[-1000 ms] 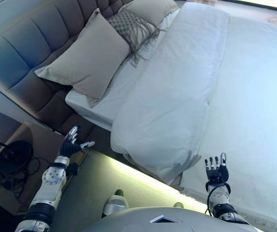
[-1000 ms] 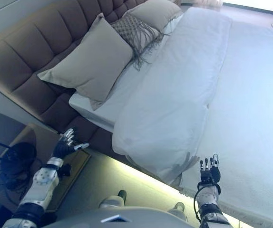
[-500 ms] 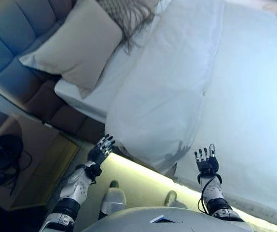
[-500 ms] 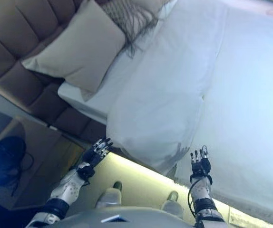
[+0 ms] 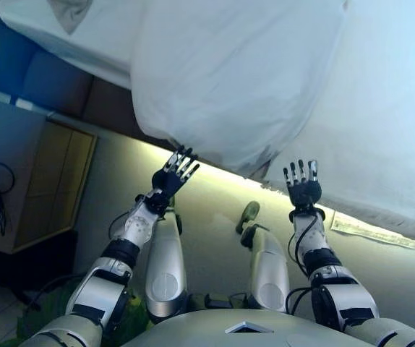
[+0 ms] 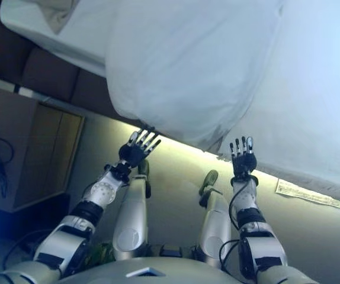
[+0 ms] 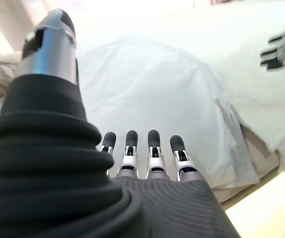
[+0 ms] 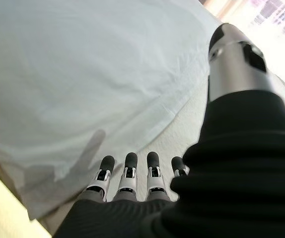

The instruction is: Make the bed neatly

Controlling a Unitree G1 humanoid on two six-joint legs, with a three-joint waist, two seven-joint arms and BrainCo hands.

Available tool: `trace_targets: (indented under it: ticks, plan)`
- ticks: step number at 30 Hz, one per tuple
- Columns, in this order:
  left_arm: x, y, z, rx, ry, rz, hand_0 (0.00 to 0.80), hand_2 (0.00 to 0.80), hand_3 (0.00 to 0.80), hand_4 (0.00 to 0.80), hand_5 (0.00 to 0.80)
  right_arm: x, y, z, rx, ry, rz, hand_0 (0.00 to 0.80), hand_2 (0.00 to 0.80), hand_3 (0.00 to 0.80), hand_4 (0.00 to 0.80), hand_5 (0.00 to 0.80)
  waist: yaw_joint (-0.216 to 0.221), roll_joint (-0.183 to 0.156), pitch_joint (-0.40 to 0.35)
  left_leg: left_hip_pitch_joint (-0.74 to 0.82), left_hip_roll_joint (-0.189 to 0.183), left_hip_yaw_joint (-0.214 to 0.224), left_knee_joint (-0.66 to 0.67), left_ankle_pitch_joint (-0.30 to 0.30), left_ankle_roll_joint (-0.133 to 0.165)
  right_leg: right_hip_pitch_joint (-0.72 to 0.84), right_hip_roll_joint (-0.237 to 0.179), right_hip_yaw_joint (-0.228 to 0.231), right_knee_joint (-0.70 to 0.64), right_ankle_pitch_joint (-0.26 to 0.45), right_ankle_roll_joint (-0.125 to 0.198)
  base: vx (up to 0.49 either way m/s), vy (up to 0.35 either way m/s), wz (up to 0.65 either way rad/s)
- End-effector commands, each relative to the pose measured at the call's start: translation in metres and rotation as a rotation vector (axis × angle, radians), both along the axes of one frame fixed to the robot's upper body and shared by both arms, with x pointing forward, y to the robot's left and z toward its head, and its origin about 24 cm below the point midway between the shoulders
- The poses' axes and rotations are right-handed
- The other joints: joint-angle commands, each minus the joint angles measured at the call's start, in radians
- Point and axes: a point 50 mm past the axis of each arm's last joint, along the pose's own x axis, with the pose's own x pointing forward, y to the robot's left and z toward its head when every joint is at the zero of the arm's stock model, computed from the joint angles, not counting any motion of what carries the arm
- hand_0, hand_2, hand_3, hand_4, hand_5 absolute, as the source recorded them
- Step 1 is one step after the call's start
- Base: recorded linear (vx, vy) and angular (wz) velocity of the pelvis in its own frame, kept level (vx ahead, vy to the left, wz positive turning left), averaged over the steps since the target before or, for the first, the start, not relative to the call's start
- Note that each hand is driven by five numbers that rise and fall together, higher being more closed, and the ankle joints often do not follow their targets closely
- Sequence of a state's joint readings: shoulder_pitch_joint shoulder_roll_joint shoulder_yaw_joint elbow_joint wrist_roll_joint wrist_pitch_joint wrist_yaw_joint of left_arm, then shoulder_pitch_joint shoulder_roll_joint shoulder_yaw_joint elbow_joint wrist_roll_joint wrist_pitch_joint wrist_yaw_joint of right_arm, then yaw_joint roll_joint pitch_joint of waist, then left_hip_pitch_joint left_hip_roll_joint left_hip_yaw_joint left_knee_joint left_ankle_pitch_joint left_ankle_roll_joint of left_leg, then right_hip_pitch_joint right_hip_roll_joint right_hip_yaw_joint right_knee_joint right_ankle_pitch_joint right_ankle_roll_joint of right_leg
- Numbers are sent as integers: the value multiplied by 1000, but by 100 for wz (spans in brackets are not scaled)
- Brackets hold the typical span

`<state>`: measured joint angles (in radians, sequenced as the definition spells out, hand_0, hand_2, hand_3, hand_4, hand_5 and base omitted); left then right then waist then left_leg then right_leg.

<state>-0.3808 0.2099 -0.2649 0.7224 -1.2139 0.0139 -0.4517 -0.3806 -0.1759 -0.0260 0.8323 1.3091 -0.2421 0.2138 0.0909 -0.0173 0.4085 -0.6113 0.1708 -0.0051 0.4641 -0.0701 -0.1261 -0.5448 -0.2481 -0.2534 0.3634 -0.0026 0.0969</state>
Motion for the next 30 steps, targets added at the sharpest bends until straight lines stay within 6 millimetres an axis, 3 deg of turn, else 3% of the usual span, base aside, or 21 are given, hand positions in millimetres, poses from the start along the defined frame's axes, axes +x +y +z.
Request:
trace_targets:
  ticks: [1,4,17,26,30]
  plan:
    - [15,-30,25,-77,-117,-71,0,0,0,0,0,9,-15,28,-66,-139,-60,0,0,0,0,0,-23,-9,-19,-60,-40,-20,-56,105,25,87,-59,43,-30,-11,73,-3,57,-26]
    - [23,-42,34,-79,-134,-80,0,0,0,0,0,20,-7,44,-82,-181,-51,0,0,0,0,0,-33,-17,0,-93,-45,-16,-38,103,33,47,-60,54,-23,-3,73,-60,60,-15]
    - [38,-57,60,-275,-168,-52,0,0,0,0,0,47,24,95,-116,-295,-33,0,0,0,0,0,-45,-40,40,-158,-44,-1,-21,104,44,-36,-65,67,-23,21,70,-36,5,-5]
    - [47,-67,89,-436,-282,-55,0,0,0,0,0,56,35,118,-129,-335,-43,0,0,0,0,0,-52,-53,65,-169,-36,18,-34,107,43,-59,-70,64,-50,43,69,-29,11,-11]
    - [48,-63,89,-468,-284,-10,0,0,0,0,0,55,39,119,-117,-345,-44,0,0,0,0,0,-48,-59,79,-173,-34,14,-25,99,46,-56,-66,55,-50,45,67,-19,-24,-8]
